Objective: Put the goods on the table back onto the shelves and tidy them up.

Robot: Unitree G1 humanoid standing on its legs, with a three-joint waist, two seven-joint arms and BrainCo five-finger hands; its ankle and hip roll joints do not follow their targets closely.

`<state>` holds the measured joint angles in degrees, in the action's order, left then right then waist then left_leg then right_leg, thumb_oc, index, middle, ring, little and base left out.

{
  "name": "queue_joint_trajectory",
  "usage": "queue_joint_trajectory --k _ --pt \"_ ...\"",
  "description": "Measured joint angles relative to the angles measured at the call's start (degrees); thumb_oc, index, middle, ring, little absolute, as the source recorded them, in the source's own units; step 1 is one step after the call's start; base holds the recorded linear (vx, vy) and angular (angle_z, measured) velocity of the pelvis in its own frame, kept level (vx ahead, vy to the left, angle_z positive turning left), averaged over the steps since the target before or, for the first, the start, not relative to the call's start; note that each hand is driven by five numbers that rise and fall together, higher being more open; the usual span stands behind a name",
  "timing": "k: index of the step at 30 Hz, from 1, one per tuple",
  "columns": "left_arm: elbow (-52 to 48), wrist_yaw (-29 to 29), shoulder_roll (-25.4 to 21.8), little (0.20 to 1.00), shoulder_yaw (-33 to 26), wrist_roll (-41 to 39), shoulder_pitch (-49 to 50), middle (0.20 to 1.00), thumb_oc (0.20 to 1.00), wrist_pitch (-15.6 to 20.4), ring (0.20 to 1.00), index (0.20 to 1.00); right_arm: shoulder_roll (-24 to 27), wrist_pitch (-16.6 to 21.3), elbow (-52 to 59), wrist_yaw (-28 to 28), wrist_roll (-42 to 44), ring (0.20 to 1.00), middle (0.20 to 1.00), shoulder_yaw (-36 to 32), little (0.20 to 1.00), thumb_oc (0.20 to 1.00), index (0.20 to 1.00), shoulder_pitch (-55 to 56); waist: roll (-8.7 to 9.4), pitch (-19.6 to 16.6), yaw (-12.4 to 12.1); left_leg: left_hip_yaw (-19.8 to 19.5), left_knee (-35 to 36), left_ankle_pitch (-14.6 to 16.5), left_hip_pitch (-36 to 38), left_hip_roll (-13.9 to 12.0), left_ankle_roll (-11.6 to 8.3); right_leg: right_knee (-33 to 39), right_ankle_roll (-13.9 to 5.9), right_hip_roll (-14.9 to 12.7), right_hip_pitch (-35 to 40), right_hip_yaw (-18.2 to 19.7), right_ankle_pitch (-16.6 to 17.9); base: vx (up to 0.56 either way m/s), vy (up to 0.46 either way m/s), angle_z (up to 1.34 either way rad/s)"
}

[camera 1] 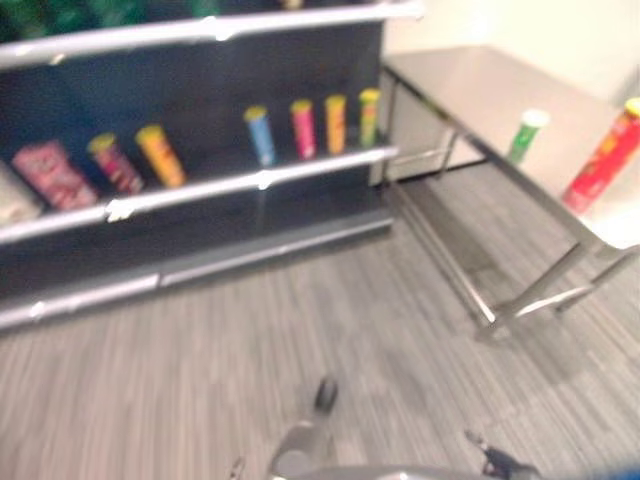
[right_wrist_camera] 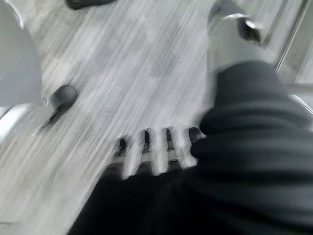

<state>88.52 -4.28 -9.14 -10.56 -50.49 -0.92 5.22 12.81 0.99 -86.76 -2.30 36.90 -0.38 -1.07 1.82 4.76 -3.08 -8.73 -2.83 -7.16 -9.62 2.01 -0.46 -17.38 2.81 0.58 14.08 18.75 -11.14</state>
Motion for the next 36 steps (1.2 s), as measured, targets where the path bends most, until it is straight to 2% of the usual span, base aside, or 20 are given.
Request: queue_joint_trajectory --k 1,2,5,7,8,9,10,11,12,14,17,20,25,27,29,30,31,34,35,36 --pt "-2.09 -0.07 -0.88 1.0 2.27 0.43 1.23 1.0 1.0 0.35 1.0 1.0 -0.87 -0.17 0.8 -0.31 0.32 1.0 1.0 -0.31 1.0 1.0 1.0 0.52 0.28 -0.68 0.27 1.67 3.62 -0.97 3.19 0.18 0.56 -14.24 -1.91 -0.2 -7.08 -4.01 0.91 0.16 0.25 -1.08" --pt "-2.47 -0.16 -1.42 1.0 4.11 1.19 0.59 1.0 1.0 0.63 1.0 1.0 -1.29 -0.4 2.06 -0.53 0.33 1.0 1.0 1.3 1.0 1.0 1.0 2.1 0.14 -1.35 1.55 1.77 4.46 -0.46 4.66 1.08 3.66 -17.72 -1.9 -1.65 -9.8 -6.3 0.41 0.21 0.391 -0.84" --pt "-2.89 -0.53 -2.35 1.0 12.24 9.14 -2.85 1.0 1.0 1.52 1.0 1.0 -1.94 -0.18 4.61 -0.93 -0.37 1.0 1.0 4.29 1.0 1.0 1.0 1.98 -1.68 -1.52 2.19 10.21 5.37 0.86 7.69 4.03 7.46 -18.84 -3.66 -17.62 -18.53 -19.69 1.66 0.21 0.411 -0.84" --pt "-2.91 -0.92 -1.93 1.0 13.45 13.62 -2.1 1.0 1.0 1.28 1.0 1.0 0.57 0.71 7.13 -1.48 -1.46 1.0 1.0 5.02 1.0 1.0 1.0 3.4 -5.21 -2.8 3.23 11.98 7.16 2.66 9.48 2.97 4.94 -14.77 -5.37 -15.21 -20.89 -20.96 2.45 0.17 0.15 -0.85" --pt "-2.97 -1.01 -2.07 1.0 14.52 14.46 -1.99 1.0 1.0 1.53 1.0 1.0 0.78 0.89 7.19 -1.62 -2.09 1.0 1.0 5.62 1.0 1.0 1.0 3.41 -6.21 -2.88 3.17 12.91 7.52 4.83 9.86 1.72 -2.34 -13.26 -5.22 -11.63 -21.34 -21.26 2.8 0.25 0.084 -0.59" --pt "-3.03 -1.43 -4.09 1.0 14.61 16.19 -1.95 1.0 1.0 1.6 1.0 1.0 -0.95 0.99 7.11 -1.77 -2.54 1.0 1.0 6.63 1.0 1.0 1.0 2.88 -2.82 -2.78 3.38 13.92 -1.59 11.88 5.58 1.65 -6.62 -9.41 -3.86 -10.16 -22.24 -22.29 4.79 0.24 0.039 -0.4" --pt "-3.61 -1.69 -5.37 1.0 14.22 17.22 -2.45 1.0 1.0 1.24 1.0 1.0 -2.09 1.28 6.95 -1.65 -2.63 1.0 1.0 6.5 1.0 1.0 1.0 2.65 -0.43 -2.81 3.87 13.06 -12.29 13.84 1.98 1.8 1.02 -7.64 -6.88 -11.43 -23.57 -22.44 5.19 0.24 0.037 -0.53" --pt "-4.17 -1.59 -5.69 1.0 13.99 17.99 -1.87 1.0 1.0 1.02 1.0 1.0 -1.93 1.44 6.28 -1.89 -2.79 1.0 1.0 6.32 1.0 1.0 1.0 1.87 -0.61 -2.46 3.19 11.42 -16.4 15.34 0.87 -1.21 0.16 -6.79 -11.73 -10.71 -24.67 -24.42 4.56 0.31 0.007 -1.29" --pt "-3.01 -1.25 -6.13 1.0 12.66 18.47 0.82 1.0 1.0 0.13 1.0 1.0 -1.29 1.14 6.65 -1.65 -3.67 1.0 1.0 6.59 1.0 1.0 1.0 1.54 1.04 -3.55 2.64 13.32 -7.51 15.45 7.15 -2.12 -0.26 -0.75 -13.3 -8.66 -24.26 -30.99 3.05 0.35 0.003 -1.28" --pt "-2.43 -1.52 -4.38 1.0 12.73 19.61 0.75 1.0 1.0 -0.04 1.0 1.0 -0.75 1.65 7.31 -1.7 -4.27 1.0 1.0 6.39 1.0 1.0 1.0 2.61 1.54 -3.64 3.67 15.0 -1.36 14.76 11.78 -0.14 1.18 2.82 -8.36 -6.61 -23.47 -35.97 4.16 0.26 0.001 -0.77" --pt "-2.52 -2.16 -1.1 1.0 13.61 21.77 -0.55 1.0 1.0 -0.12 1.0 1.0 -0.75 0.64 5.84 -2.15 -4.24 1.0 1.0 6.26 1.0 1.0 1.0 3.95 -1.05 -3.3 5.64 17.11 3.04 13.13 14.44 0.51 1.25 7.44 -6.02 -4.12 -26.22 -40.05 8.69 0.26 -0.016 -0.14" --pt "-3.48 -2.78 -1.22 1.0 16.4 23.12 -1.26 1.0 1.0 -0.04 1.0 1.0 -1.17 -0.43 4.25 -2.29 -4.11 1.0 1.0 6.3 1.0 1.0 1.0 5.12 -1.06 -3.34 7.52 16.03 5.57 11.76 17.97 1.6 2.92 9.27 -6.25 -4.66 -26.09 -37.94 10.65 0.28 -0.036 0.31" --pt "-5.25 -3.47 -0.94 1.0 19.6 24.76 -0.4 1.0 1.0 -0.05 1.0 1.0 -1.28 -0.44 3.75 -2.39 -2.86 1.0 1.0 6.23 1.0 1.0 1.0 4.04 -0.91 -4.67 7.38 17.42 2.81 15.82 21.53 0.26 0.28 8.81 -0.29 -1.83 -22.97 -34.55 12.96 0.27 -0.117 -0.11" --pt "-5.29 -3.55 -1.24 1.0 18.71 24.68 -0.29 1.0 1.0 -0.01 1.0 1.0 -1.65 -0.45 4.61 -2.4 -2.33 1.0 1.0 6.24 1.0 1.0 1.0 2.98 0.43 -4.77 6.97 19.05 -10.09 16.72 16.71 -0.29 -1.23 14.32 0.67 -0.77 -19.15 -33.08 13.21 0.19 -0.148 -0.39" --pt "-5.59 -3.33 -1.44 1.0 17.06 24.67 -0.72 1.0 1.0 0.12 1.0 1.0 -0.59 -0.1 6.16 -2.26 -2.01 1.0 1.0 6.5 1.0 1.0 1.0 1.23 0.75 -4.74 4.78 18.64 -33.26 14.86 7.39 -2.23 -2.26 20.43 3.06 0.55 -13.46 -29.43 14.85 0.22 -0.099 -0.73" --pt "-6.09 -3.24 -1.19 1.0 16.95 24.58 -1.11 1.0 1.0 0.13 1.0 1.0 -0.06 0.2 6.29 -2.16 -2.01 1.0 1.0 6.57 1.0 1.0 1.0 0.32 0.07 -4.4 3.99 16.39 -41.76 13.12 2.81 -2.8 -1.95 21.68 3.77 1.45 -12.07 -28.34 14.89 0.27 0.095 -1.01" --pt "-7.52 -2.85 -1.58 1.0 17.25 24.57 -2.34 1.0 1.0 0.66 1.0 1.0 0.04 0.95 6.11 -1.63 -2.02 1.0 1.0 6.77 1.0 1.0 1.0 -2.52 0.77 -3.82 1.57 9.72 -46.03 13.84 -6.42 -0.84 -0.96 22.42 3.99 1.8 -11.03 -25.34 15.06 0.23 0.089 -1.01" --pt "-8.13 -2.6 -2.02 1.0 17.42 24.35 -1.83 1.0 1.0 0.81 1.0 1.0 -0.22 2.09 8.64 -1.56 -2.03 1.0 1.0 8.85 1.0 1.0 1.0 -4.24 1.21 -3.09 1.52 6.47 -30.99 13.4 -10.09 -0.03 -1.47 22.59 2.17 2.24 -9.31 -23.55 12.74 0.27 0.114 -0.54" --pt "-8.76 -2.64 -2.35 1.0 17.41 24.09 -1.53 1.0 1.0 1.15 1.0 1.0 -0.42 2.19 8.19 -1.73 -2.08 1.0 1.0 9.29 1.0 1.0 1.0 -4.95 1.48 -2.68 0.85 5.41 -20.08 11.54 -9.97 0.54 -1.86 22.8 1.6 2.33 -8.07 -22.18 12.06 0.24 0.082 -0.51" --pt "-8.64 -2.65 -2.11 1.0 17.36 22.72 -1.67 1.0 1.0 0.9 1.0 1.0 0.21 2.47 7.42 -1.67 -2.13 1.0 1.0 10.01 1.0 1.0 1.0 -5.44 1.08 -1.86 0.99 -0.18 -3.08 7.7 -7.2 1.86 -3.12 22.45 1.89 2.62 -7.22 -21.37 11.73 0.18 0.057 -0.49"
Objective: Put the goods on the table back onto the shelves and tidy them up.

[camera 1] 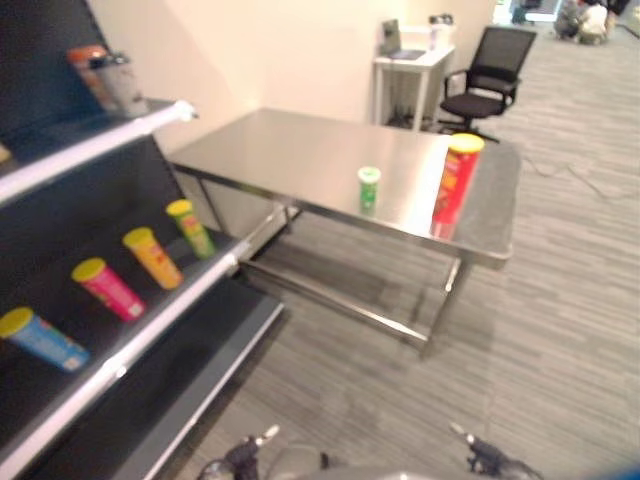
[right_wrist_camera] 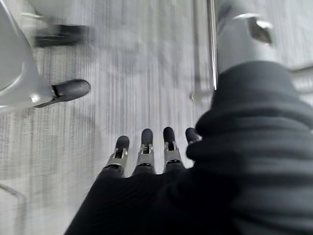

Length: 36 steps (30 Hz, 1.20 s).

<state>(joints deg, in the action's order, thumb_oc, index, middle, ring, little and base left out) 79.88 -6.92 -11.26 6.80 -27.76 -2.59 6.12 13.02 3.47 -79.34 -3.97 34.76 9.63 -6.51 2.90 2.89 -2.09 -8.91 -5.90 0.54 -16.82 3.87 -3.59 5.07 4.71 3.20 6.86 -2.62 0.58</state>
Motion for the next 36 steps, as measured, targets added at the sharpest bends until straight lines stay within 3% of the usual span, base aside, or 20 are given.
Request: queue_joint_trajectory --k 1,2,3,5,8,10,11,13,14,15,16,17,18,19,20,23,25,29,30,36 --pt "0.04 -0.02 0.17 1.0 0.05 -0.71 0.0 1.0 1.0 0.08 1.0 1.0 0.19 0.01 -0.38 0.02 -0.09 1.0 1.0 0.41 1.0 1.0 1.0 -0.06 -0.58 0.42 -0.38 -0.97 2.48 -1.61 -0.12 0.54 0.06 0.05 -0.42 0.42 0.98 0.54 -0.56 0.28 0.104 -0.37" --pt "1.17 0.05 0.89 1.0 -0.13 -0.91 -0.33 1.0 1.0 0.01 1.0 1.0 1.13 -0.08 -1.53 0.42 -0.5 1.0 1.0 0.85 1.0 1.0 1.0 -0.13 -1.5 1.41 -0.91 -4.91 7.26 -4.13 1.04 1.11 0.41 0.0 -0.27 0.98 2.06 1.55 -0.95 0.17 0.069 -0.47" --pt "1.19 0.04 1.15 1.0 -0.12 -1.13 -0.03 1.0 1.0 0.02 1.0 1.0 1.31 -0.02 -1.96 0.59 -0.51 1.0 1.0 1.03 1.0 1.0 1.0 0.01 -1.8 1.98 -1.51 -4.43 5.27 -5.51 1.01 1.23 1.21 0.0 -0.34 1.31 2.86 2.1 -0.99 0.36 0.197 -0.66" --pt "3.35 0.0 0.9 1.0 -1.04 -2.84 0.09 1.0 1.0 0.13 1.0 1.0 0.52 -0.02 -2.94 0.64 -1.19 1.0 1.0 1.12 1.0 1.0 1.0 0.16 -1.05 2.06 -2.17 -5.67 6.92 -6.31 1.48 2.09 1.19 0.02 0.07 0.78 3.97 4.48 -3.67 0.33 0.207 -0.57" --pt "4.65 0.04 1.55 1.0 -5.2 -5.87 0.38 1.0 1.0 -0.58 1.0 1.0 0.27 -0.32 -4.54 0.53 -5.02 1.0 1.0 0.94 1.0 1.0 1.0 1.17 -1.03 3.14 -2.89 -5.31 4.96 -6.05 7.03 0.36 3.68 0.0 -1.7 0.26 8.27 8.34 -5.97 0.27 0.168 -0.69" --pt "3.4 -0.02 0.87 1.0 -4.09 -5.9 0.12 1.0 1.0 -0.29 1.0 1.0 -0.51 -0.46 -4.52 0.47 -7.09 1.0 1.0 1.11 1.0 1.0 1.0 3.6 0.03 2.59 -2.15 -2.76 7.35 -9.39 10.94 1.2 5.42 -2.2 -3.37 -1.48 9.71 8.38 -7.61 0.22 0.187 -0.26" --pt "3.15 -0.05 0.8 1.0 -3.95 -5.8 0.13 1.0 1.0 -0.06 1.0 1.0 -0.9 -0.49 -4.67 0.37 -7.69 1.0 1.0 1.07 1.0 1.0 1.0 4.07 0.21 1.93 -2.16 -2.05 8.8 -9.2 12.11 1.22 5.7 -3.44 -3.43 -1.84 9.31 8.43 -7.65 0.18 0.177 -0.44" --pt "3.35 0.0 0.74 1.0 -2.72 -5.01 0.24 1.0 1.0 0.02 1.0 1.0 -1.7 -0.47 -4.15 -0.07 -8.91 1.0 1.0 1.02 1.0 1.0 1.0 5.26 0.12 0.67 -1.67 -1.05 10.96 -9.49 14.27 1.26 7.18 -7.87 -5.33 -2.65 7.55 8.13 -9.41 0.11 0.161 -0.53" --pt "3.33 -0.04 0.61 1.0 -2.13 -4.59 -0.76 1.0 1.0 0.01 1.0 1.0 -2.22 -0.52 -3.86 -0.32 -9.56 1.0 1.0 1.68 1.0 1.0 1.0 4.85 -0.26 0.06 -1.33 0.47 10.94 -8.4 15.16 1.72 8.91 -10.51 -6.99 -4.02 6.0 8.23 -9.21 0.08 0.182 -0.58" --pt "3.46 -0.01 0.68 1.0 -2.15 -4.53 -0.43 1.0 1.0 0.04 1.0 1.0 -2.45 -0.54 -3.76 -0.51 -10.1 1.0 1.0 1.64 1.0 1.0 1.0 4.67 -0.21 -0.42 -1.46 1.14 10.93 -8.9 15.63 1.74 8.55 -13.01 -8.28 -4.6 5.17 7.97 -10.6 0.02 0.075 -0.61" --pt "3.27 -0.06 0.73 1.0 -2.08 -4.29 -1.15 1.0 1.0 0.17 1.0 1.0 -2.63 -0.54 -3.2 -0.69 -10.15 1.0 1.0 1.84 1.0 1.0 1.0 4.68 -1.19 -0.44 -1.25 1.88 10.92 -7.94 15.98 1.91 9.51 -15.15 -8.96 -5.15 3.7 8.09 -9.88 0.05 0.124 -0.42" --pt "3.67 -0.01 0.71 1.0 -1.52 -4.25 -2.0 1.0 1.0 0.13 1.0 1.0 -1.82 -0.43 -1.36 -0.64 -10.74 1.0 1.0 2.95 1.0 1.0 1.0 4.34 -1.22 -0.79 -0.92 2.26 10.94 -8.3 16.44 1.9 10.03 -23.49 -10.63 -5.4 -0.3 7.22 -11.89 0.04 0.05 -0.33" --pt "3.54 -0.02 0.63 1.0 -0.94 -4.23 -2.33 1.0 1.0 0.26 1.0 1.0 -1.58 -0.35 -0.82 -0.62 -11.12 1.0 1.0 2.93 1.0 1.0 1.0 4.5 -1.88 -0.72 -0.82 2.76 10.94 -7.76 16.76 1.92 9.72 -25.33 -10.53 -6.03 -1.81 5.73 -12.33 0.08 0.046 -0.31" --pt "3.54 0.0 0.59 1.0 -0.1 -3.97 -2.37 1.0 1.0 0.27 1.0 1.0 -1.19 -0.39 -0.61 -0.52 -11.11 1.0 1.0 2.71 1.0 1.0 1.0 4.73 -2.44 -0.99 -0.64 3.68 10.94 -7.37 17.38 1.95 9.73 -23.42 -10.37 -8.27 -3.16 1.37 -12.44 0.06 -0.006 -0.28" --pt "3.78 0.03 0.41 1.0 0.09 -2.52 -2.2 1.0 1.0 0.28 1.0 1.0 -1.25 -0.12 -0.41 -0.5 -11.05 1.0 1.0 2.71 1.0 1.0 1.0 4.54 -2.34 -1.21 -0.54 3.79 10.95 -7.04 17.69 1.98 9.26 -19.8 -10.35 -8.66 -3.84 -0.08 -12.32 0.06 -0.035 -0.15" --pt "4.06 -0.09 0.05 1.0 -0.6 -2.23 -1.41 1.0 1.0 0.12 1.0 1.0 -1.33 -0.14 -1.36 -0.57 -10.96 1.0 1.0 -0.8 1.0 1.0 1.0 5.13 -1.95 -1.38 0.66 3.62 11.32 -6.13 17.93 2.29 9.89 -13.81 -10.13 -8.61 -5.72 1.34 -11.08 0.03 -0.041 0.16" --pt "4.26 -0.03 -0.87 1.0 -0.65 -2.25 0.86 1.0 1.0 0.14 1.0 1.0 -1.24 -0.5 -4.01 -0.5 -10.83 1.0 1.0 -1.8 1.0 1.0 1.0 6.32 -0.73 -2.17 0.13 4.65 11.34 -5.53 17.88 2.75 10.66 -12.89 -9.68 -8.71 -7.64 2.26 -9.55 0.09 -0.099 -0.12" --pt "5.05 -0.17 -0.36 1.0 -2.11 -2.13 5.07 1.0 1.0 -0.14 1.0 1.0 -0.88 -0.79 -7.76 -0.58 -8.54 1.0 1.0 -6.5 1.0 1.0 1.0 9.41 -0.27 -3.53 0.37 5.06 11.33 -4.95 17.95 2.72 10.04 -9.94 -9.79 -8.52 -7.24 3.46 -6.03 0.06 -0.062 -0.12" --pt "5.56 -0.5 -0.38 1.0 -2.39 -2.07 5.62 1.0 1.0 -0.48 1.0 1.0 -0.06 -1.11 -8.51 -0.64 -7.9 1.0 1.0 -8.93 1.0 1.0 1.0 11.11 -0.23 -3.95 0.58 5.14 11.32 -4.83 17.92 2.49 9.84 -8.87 -9.91 -8.31 -7.16 3.54 -4.06 0.02 -0.037 -0.08" --pt "5.66 -1.84 -0.57 1.0 -2.49 -1.97 5.94 1.0 1.0 -0.97 1.0 1.0 7.19 -2.05 -10.25 -0.5 -4.02 1.0 1.0 -17.93 1.0 1.0 1.0 13.19 -0.27 -5.26 3.39 7.83 11.32 -4.03 18.06 -0.11 8.12 -3.66 -8.31 -5.92 -5.99 5.34 -0.61 0.02 -0.044 -0.28"
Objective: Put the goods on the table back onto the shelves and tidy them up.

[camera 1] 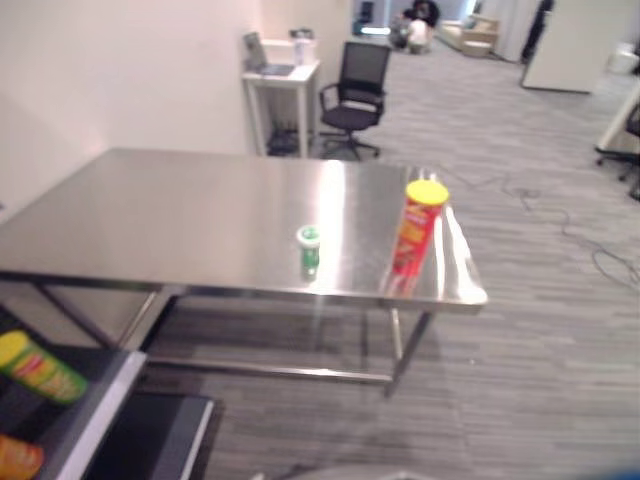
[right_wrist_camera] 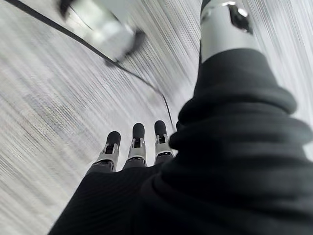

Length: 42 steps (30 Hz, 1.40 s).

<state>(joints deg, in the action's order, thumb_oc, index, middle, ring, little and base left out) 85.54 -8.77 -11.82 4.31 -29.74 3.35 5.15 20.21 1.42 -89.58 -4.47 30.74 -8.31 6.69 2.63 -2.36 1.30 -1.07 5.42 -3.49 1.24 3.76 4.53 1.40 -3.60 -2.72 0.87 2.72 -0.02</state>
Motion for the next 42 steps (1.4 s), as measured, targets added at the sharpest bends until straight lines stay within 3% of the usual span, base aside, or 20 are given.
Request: queue_joint_trajectory --k 4,6,7,8,9,10,11,14,15,19,21,22,24,28,42 --pt "-0.59 -0.86 -1.51 1.0 -0.4 1.79 -0.62 1.0 1.0 -0.03 1.0 1.0 11.98 -0.27 0.49 1.49 1.97 1.0 1.0 -4.72 1.0 1.0 1.0 -0.13 -0.28 -0.24 1.27 0.42 0.01 0.45 0.52 -1.13 -1.01 2.75 0.96 1.11 1.86 0.53 1.39 0.02 -0.034 -0.12" --pt "-1.51 -0.86 -2.22 1.0 -0.54 2.84 -0.61 1.0 1.0 -0.08 1.0 1.0 16.13 -0.76 6.61 3.91 1.33 1.0 1.0 -6.41 1.0 1.0 1.0 0.05 -0.08 -0.23 1.47 0.88 0.01 0.54 0.44 -1.66 -1.42 3.04 1.12 1.65 1.53 1.11 1.47 0.02 0.0 -0.14" --pt "-1.34 -0.73 -2.19 1.0 -1.65 4.01 -0.45 1.0 1.0 -0.14 1.0 1.0 17.8 1.34 16.36 6.26 0.18 1.0 1.0 -7.21 1.0 1.0 1.0 1.51 -0.06 -0.25 1.71 1.42 0.0 0.66 0.52 -2.01 -1.61 3.67 1.61 1.98 1.78 1.47 1.89 0.03 0.011 -0.2" --pt "-2.71 -0.49 -1.71 1.0 -3.5 4.43 0.33 1.0 1.0 -0.35 1.0 1.0 16.63 -0.54 31.51 8.63 -2.93 1.0 1.0 -11.85 1.0 1.0 1.0 6.24 -0.2 -0.2 2.18 1.73 -0.04 0.69 0.8 -2.15 -1.97 3.89 1.67 2.17 1.68 1.7 1.97 0.06 0.017 -0.15" --pt "-4.74 -0.26 -0.23 1.0 -6.41 5.13 2.25 1.0 1.0 -0.29 1.0 1.0 14.92 -0.24 54.79 10.43 -7.04 1.0 1.0 -16.13 1.0 1.0 1.0 12.69 -1.35 -0.15 3.38 1.76 -0.01 0.61 0.89 -2.17 -2.36 3.96 1.78 2.21 1.75 1.86 2.0 0.03 0.012 -0.1" --pt "-4.55 -0.13 0.79 1.0 -7.32 6.06 3.03 1.0 1.0 -0.31 1.0 1.0 15.09 1.83 65.85 11.41 -10.39 1.0 1.0 -17.38 1.0 1.0 1.0 14.85 -2.31 -0.17 4.16 1.92 0.01 0.65 1.03 -2.16 -2.68 3.97 1.81 2.2 1.86 2.19 1.98 0.06 0.014 -0.18" --pt "-3.93 -0.01 1.48 1.0 -6.93 6.47 2.89 1.0 1.0 -0.73 1.0 1.0 16.29 5.48 71.62 13.25 -16.13 1.0 1.0 -18.1 1.0 1.0 1.0 13.25 -2.47 -0.26 4.78 2.54 -0.09 0.82 1.39 -2.41 -2.79 3.96 1.83 2.45 1.97 2.8 2.0 0.02 0.01 -0.18" --pt "-5.36 0.05 2.01 1.0 -6.73 6.9 2.42 1.0 1.0 -0.61 1.0 1.0 16.89 4.61 77.36 14.22 -22.78 1.0 1.0 -19.67 1.0 1.0 1.0 12.79 -1.8 -0.26 4.53 2.78 -0.01 0.99 1.09 -2.59 -2.77 3.96 1.97 2.67 1.71 2.83 1.92 0.02 0.008 -0.04" --pt "-5.61 0.11 2.18 1.0 -6.61 7.65 2.48 1.0 1.0 -0.59 1.0 1.0 18.29 5.93 81.95 13.76 -26.76 1.0 1.0 -19.66 1.0 1.0 1.0 13.27 -2.18 -0.19 4.85 3.0 0.0 1.1 0.97 -2.63 -2.82 3.96 1.92 2.64 1.51 3.1 1.98 0.0 0.015 -0.11" --pt "-7.49 -0.34 2.68 1.0 -6.54 8.4 3.0 1.0 1.0 -0.66 1.0 1.0 24.94 5.05 91.16 11.21 -36.54 1.0 1.0 -18.83 1.0 1.0 1.0 10.74 -3.09 -0.1 4.96 3.23 0.02 1.58 0.91 -2.39 -2.23 3.97 1.07 2.36 2.0 3.24 2.44 -0.02 0.028 -0.07" --pt "-8.73 -0.39 2.96 1.0 -6.47 8.4 3.27 1.0 1.0 -0.66 1.0 1.0 26.11 4.38 100.6 9.52 -38.96 1.0 1.0 -16.18 1.0 1.0 1.0 6.64 -3.41 0.05 4.73 3.11 0.02 1.52 0.86 -2.4 -2.27 3.96 0.97 2.37 1.99 2.98 2.55 0.02 0.011 0.04" --pt "-8.98 -0.4 3.03 1.0 -6.27 8.4 3.05 1.0 1.0 -0.59 1.0 1.0 26.35 5.96 106.3 8.68 -39.2 1.0 1.0 -12.5 1.0 1.0 1.0 2.58 -3.43 0.05 4.0 2.64 0.03 1.59 0.9 -2.43 -2.21 3.99 1.01 2.41 2.24 2.74 2.51 0.01 0.01 0.18" --pt "-8.85 -0.4 2.61 1.0 -4.74 8.4 1.51 1.0 1.0 -0.62 1.0 1.0 28.99 9.28 106.85 8.05 -41.2 1.0 1.0 -5.92 1.0 1.0 1.0 -3.5 -2.86 0.07 2.31 1.24 0.03 1.35 1.08 -2.33 -2.51 4.0 1.15 2.29 2.72 1.24 2.15 0.0 0.021 0.44" --pt "-8.92 -0.06 2.52 1.0 -4.19 8.39 0.79 1.0 1.0 -0.58 1.0 1.0 30.96 8.9 101.09 7.85 -43.16 1.0 1.0 -1.7 1.0 1.0 1.0 -11.19 -2.11 0.43 -2.14 -0.62 0.01 1.11 0.2 -1.96 -2.79 4.0 1.06 1.96 3.01 -0.68 1.66 -0.01 0.012 0.34" --pt "-8.99 0.73 1.43 1.0 -4.11 8.23 0.46 1.0 1.0 -1.06 1.0 1.0 30.96 8.95 93.45 6.58 -39.81 1.0 1.0 8.65 1.0 1.0 1.0 -25.29 -0.25 2.87 -3.64 -3.69 0.01 0.38 1.0 -1.43 -3.01 4.0 1.32 1.59 4.76 -3.49 1.34 0.01 0.005 0.12"
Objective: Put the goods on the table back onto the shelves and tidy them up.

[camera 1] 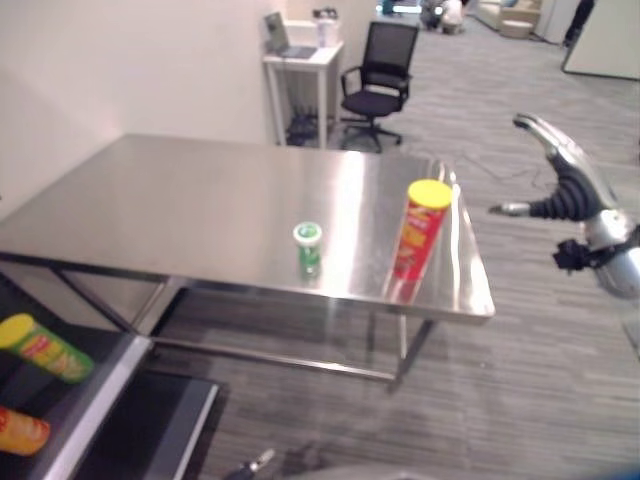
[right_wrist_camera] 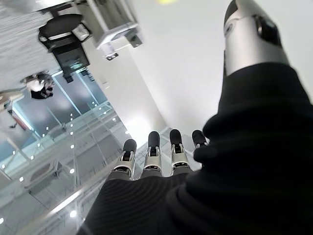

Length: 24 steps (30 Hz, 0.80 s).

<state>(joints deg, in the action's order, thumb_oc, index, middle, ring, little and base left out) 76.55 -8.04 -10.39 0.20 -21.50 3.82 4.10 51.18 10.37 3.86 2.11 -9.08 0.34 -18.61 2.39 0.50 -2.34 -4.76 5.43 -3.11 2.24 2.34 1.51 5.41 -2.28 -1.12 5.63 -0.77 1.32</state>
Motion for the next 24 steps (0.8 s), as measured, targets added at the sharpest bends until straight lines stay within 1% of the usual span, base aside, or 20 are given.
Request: queue_joint_trajectory --k 2,5,8,12,14,17,19,21,24 --pt "0.07 0.06 -0.26 1.0 1.71 -0.05 -0.15 1.0 1.0 -0.21 1.0 1.0 0.1 -0.16 -2.41 -1.12 4.81 1.0 1.0 4.2 1.0 1.0 1.0 -3.97 0.02 0.15 0.38 0.15 0.0 0.0 0.02 -0.01 0.01 0.0 -0.02 0.0 -0.02 0.14 0.02 -0.01 0.0 -0.02" --pt "-0.35 0.04 -0.33 1.0 2.16 -0.98 -0.24 1.0 1.0 -0.08 1.0 1.0 0.1 -0.07 -2.64 -2.96 10.41 1.0 1.0 6.81 1.0 1.0 1.0 -5.65 0.38 0.31 0.29 0.03 -0.01 -0.02 0.06 -0.01 0.0 0.0 0.0 0.02 -0.01 0.08 0.03 0.0 0.001 0.02" --pt "-0.3 0.01 -0.29 1.0 2.16 -2.36 -0.03 1.0 1.0 -0.1 1.0 1.0 0.09 -0.05 -3.44 -4.52 16.89 1.0 1.0 8.35 1.0 1.0 1.0 -6.5 0.6 0.32 -0.05 0.03 -0.02 -0.05 0.04 0.03 0.06 -0.01 -0.01 -0.02 -0.01 0.06 0.02 0.0 0.0 0.0" --pt "0.03 0.03 -0.28 1.0 2.11 -2.84 0.07 1.0 1.0 -0.17 1.0 1.0 0.08 -0.05 -3.4 -5.53 23.32 1.0 1.0 9.58 1.0 1.0 1.0 -7.63 0.7 0.34 -0.12 0.03 -0.02 -0.22 0.07 0.02 0.31 -0.01 -0.02 0.0 0.0 0.09 0.02 0.0 0.0 0.0" --pt "0.06 0.07 -0.31 1.0 2.12 -4.6 0.17 1.0 1.0 -0.19 1.0 1.0 0.1 -0.06 -3.26 -6.5 25.57 1.0 1.0 10.85 1.0 1.0 1.0 -8.56 0.86 0.36 -0.07 0.04 -0.01 -0.21 0.1 -0.04 0.3 -0.01 -0.01 0.05 0.02 0.11 0.02 0.0 0.0 0.0" --pt "0.06 0.07 -0.39 1.0 2.12 -4.65 0.22 1.0 1.0 -0.19 1.0 1.0 0.19 -0.13 -3.26 -7.77 26.38 1.0 1.0 12.97 1.0 1.0 1.0 -9.78 1.12 0.32 0.03 0.04 -0.01 -0.11 0.11 -0.08 0.14 -0.01 -0.01 0.08 0.03 0.1 0.03 0.0 0.0 0.0" --pt "0.05 0.07 -0.45 1.0 2.12 -4.85 0.22 1.0 1.0 -0.19 1.0 1.0 1.24 -0.2 -3.18 -9.24 28.11 1.0 1.0 15.13 1.0 1.0 1.0 -10.34 1.35 0.32 -0.09 0.05 -0.01 -0.03 0.08 -0.06 0.0 -0.01 -0.01 0.05 0.02 0.08 0.03 0.0 0.0 0.0" --pt "0.05 0.06 -0.62 1.0 2.12 -4.85 0.21 1.0 1.0 -0.19 1.0 1.0 1.24 -1.13 -3.19 -10.08 28.27 1.0 1.0 15.55 1.0 1.0 1.0 -10.36 1.68 0.34 -0.09 0.08 -0.01 -0.02 0.09 -0.05 0.0 -0.01 -0.01 0.04 0.02 0.1 0.03 0.0 0.0 0.0" --pt "0.03 -0.04 -0.68 1.0 2.14 -4.85 0.21 1.0 1.0 -0.19 1.0 1.0 4.17 -1.51 -3.23 -11.54 27.33 1.0 1.0 19.78 1.0 1.0 1.0 -11.36 1.77 0.36 -0.07 0.14 -0.02 -0.04 0.08 -0.02 0.03 -0.01 -0.01 -0.01 0.01 0.13 0.03 0.0 0.0 0.0"
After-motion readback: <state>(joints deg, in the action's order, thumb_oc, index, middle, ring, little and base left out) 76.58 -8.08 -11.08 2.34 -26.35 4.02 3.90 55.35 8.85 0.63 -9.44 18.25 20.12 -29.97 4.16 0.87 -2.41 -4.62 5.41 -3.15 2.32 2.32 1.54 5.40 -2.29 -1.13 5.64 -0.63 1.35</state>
